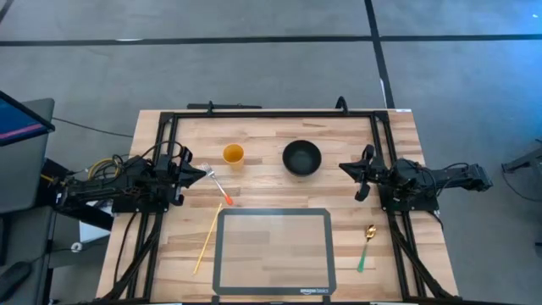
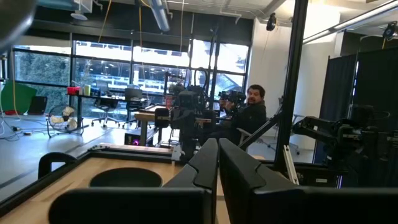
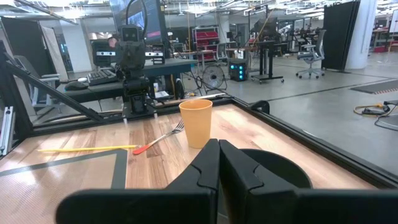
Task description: Pick & Place Utensil
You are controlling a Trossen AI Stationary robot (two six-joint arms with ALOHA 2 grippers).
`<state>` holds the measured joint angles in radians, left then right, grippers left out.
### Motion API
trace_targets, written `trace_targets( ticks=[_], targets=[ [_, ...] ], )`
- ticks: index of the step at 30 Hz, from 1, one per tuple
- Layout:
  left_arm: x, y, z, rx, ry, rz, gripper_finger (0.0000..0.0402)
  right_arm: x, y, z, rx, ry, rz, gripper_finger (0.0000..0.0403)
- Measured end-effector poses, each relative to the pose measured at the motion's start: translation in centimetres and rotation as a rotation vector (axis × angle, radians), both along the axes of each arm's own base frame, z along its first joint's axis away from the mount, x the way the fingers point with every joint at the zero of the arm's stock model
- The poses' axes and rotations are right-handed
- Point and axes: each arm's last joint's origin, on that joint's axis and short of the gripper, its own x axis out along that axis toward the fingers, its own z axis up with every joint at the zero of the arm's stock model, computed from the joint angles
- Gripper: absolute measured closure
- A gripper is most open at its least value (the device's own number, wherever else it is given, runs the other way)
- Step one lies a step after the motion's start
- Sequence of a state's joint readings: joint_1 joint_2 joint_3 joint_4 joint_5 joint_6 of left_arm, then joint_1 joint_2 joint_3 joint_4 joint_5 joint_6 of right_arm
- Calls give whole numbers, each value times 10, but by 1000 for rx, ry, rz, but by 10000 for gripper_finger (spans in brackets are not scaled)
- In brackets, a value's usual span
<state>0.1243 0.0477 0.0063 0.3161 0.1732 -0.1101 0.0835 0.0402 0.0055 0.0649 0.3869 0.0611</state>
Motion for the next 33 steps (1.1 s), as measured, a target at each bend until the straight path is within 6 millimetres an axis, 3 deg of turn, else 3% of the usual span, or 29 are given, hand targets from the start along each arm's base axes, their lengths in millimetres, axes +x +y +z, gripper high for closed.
trace_targets(
  ticks=[24,33],
  targets=[
    [-1,0,2,-6,-20,13,385,0,0,0,0,0,0,403],
    [-1,0,3,-219,-19,-50,385,0,0,0,0,0,0,403]
  ],
)
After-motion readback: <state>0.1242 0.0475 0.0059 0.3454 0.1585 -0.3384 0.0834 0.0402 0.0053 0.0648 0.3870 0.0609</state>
